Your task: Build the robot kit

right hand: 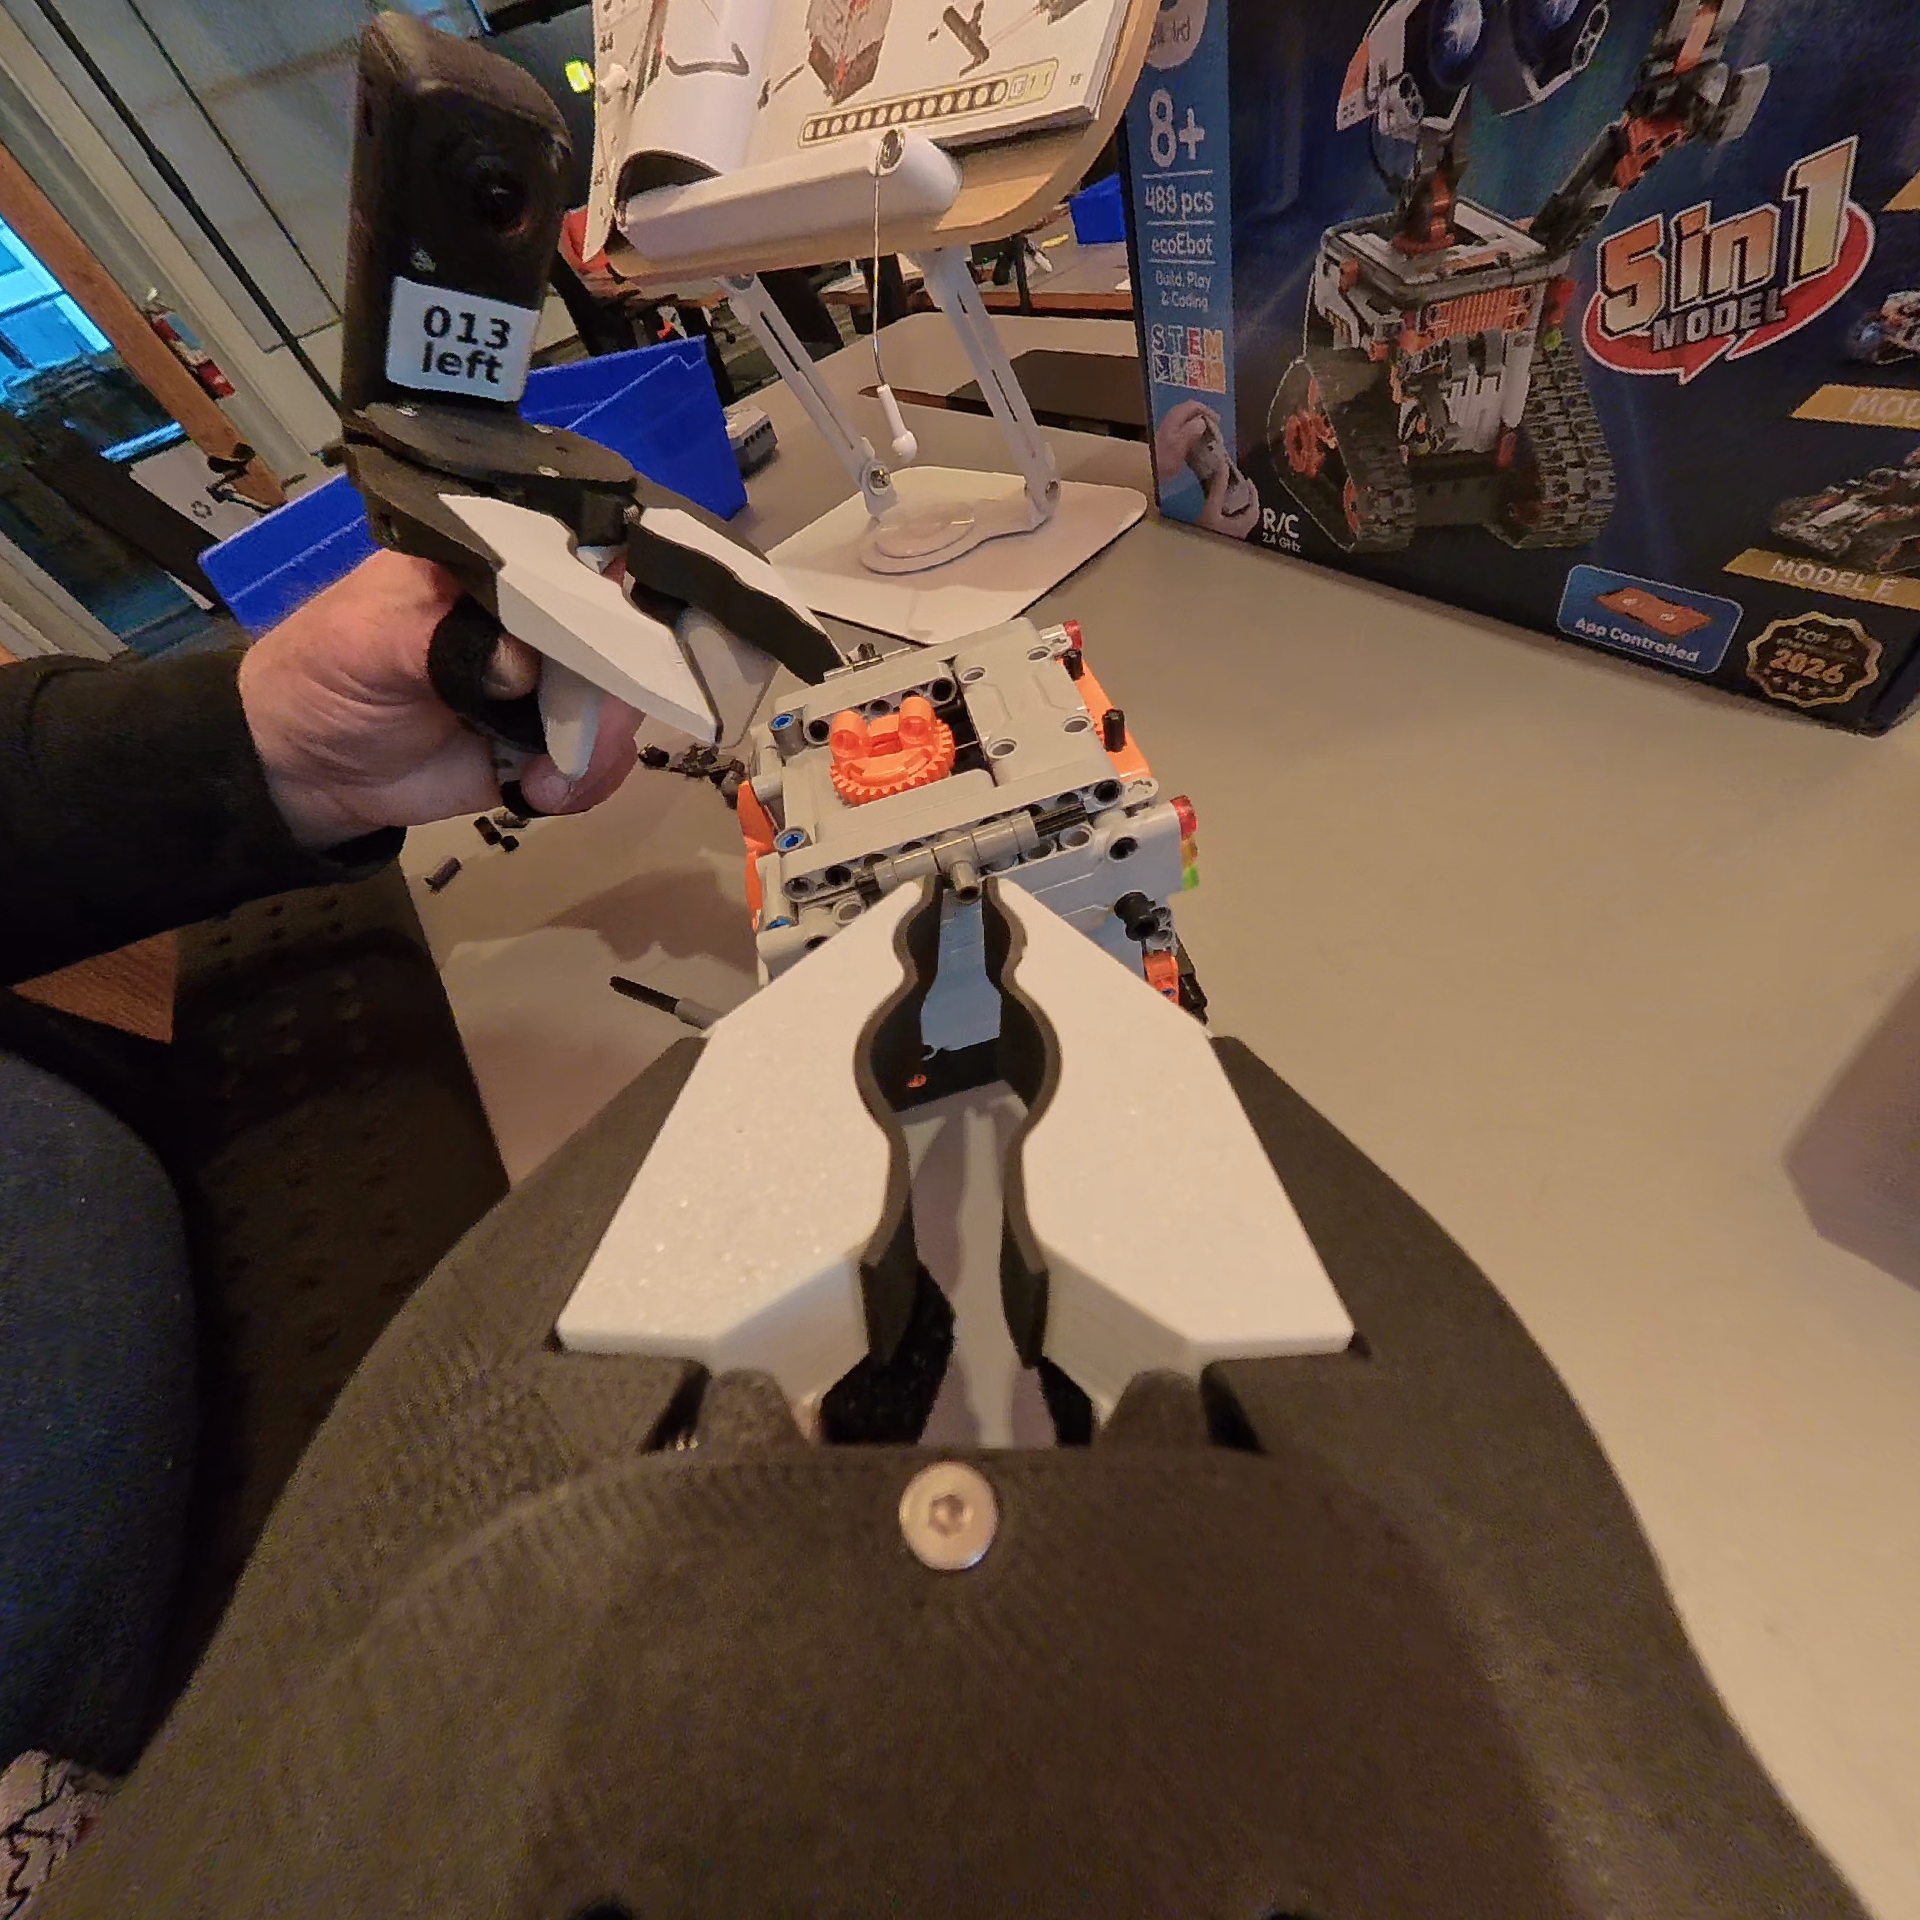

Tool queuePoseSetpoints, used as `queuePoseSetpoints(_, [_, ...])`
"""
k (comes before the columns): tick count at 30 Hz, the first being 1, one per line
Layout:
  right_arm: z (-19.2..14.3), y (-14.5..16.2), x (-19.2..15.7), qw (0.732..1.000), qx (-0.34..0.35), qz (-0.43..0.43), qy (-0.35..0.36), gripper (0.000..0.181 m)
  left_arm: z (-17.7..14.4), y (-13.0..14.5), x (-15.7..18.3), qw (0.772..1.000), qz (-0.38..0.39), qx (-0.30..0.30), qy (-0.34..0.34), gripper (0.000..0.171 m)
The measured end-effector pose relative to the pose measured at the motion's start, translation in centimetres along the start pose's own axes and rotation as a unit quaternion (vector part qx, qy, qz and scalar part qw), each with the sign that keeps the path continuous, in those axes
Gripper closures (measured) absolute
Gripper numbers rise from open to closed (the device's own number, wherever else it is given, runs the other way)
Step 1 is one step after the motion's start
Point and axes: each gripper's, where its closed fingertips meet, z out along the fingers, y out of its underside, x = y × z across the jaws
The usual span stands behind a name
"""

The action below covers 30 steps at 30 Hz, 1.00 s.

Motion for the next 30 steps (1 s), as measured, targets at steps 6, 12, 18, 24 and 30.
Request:
queuePoseSetpoints(6, [0.0,0.0,0.2,1.000,-0.004,-0.001,0.006,0.179,0.1,0.3,0.3,1.000,-0.006,-0.005,0.010,0.127])
queuePoseSetpoints(12, [-0.4,-0.1,1.0,1.000,-0.003,0.006,0.015,0.178,0.3,0.6,1.2,1.000,-0.017,-0.005,0.019,0.128])
queuePoseSetpoints(18, [-0.8,-0.2,1.5,1.000,0.002,0.025,0.005,0.177,0.3,1.6,2.4,0.999,-0.002,-0.024,0.042,0.133])
queuePoseSetpoints(24, [-0.8,-0.2,1.4,1.000,0.006,0.028,0.002,0.177,-1.3,0.1,-0.1,1.000,0.012,-0.010,-0.007,0.138])
queuePoseSetpoints(30, [-0.7,-0.2,1.5,0.999,0.006,0.034,-0.003,0.177,-0.2,-0.1,-0.8,0.999,0.042,-0.027,-0.018,0.146])
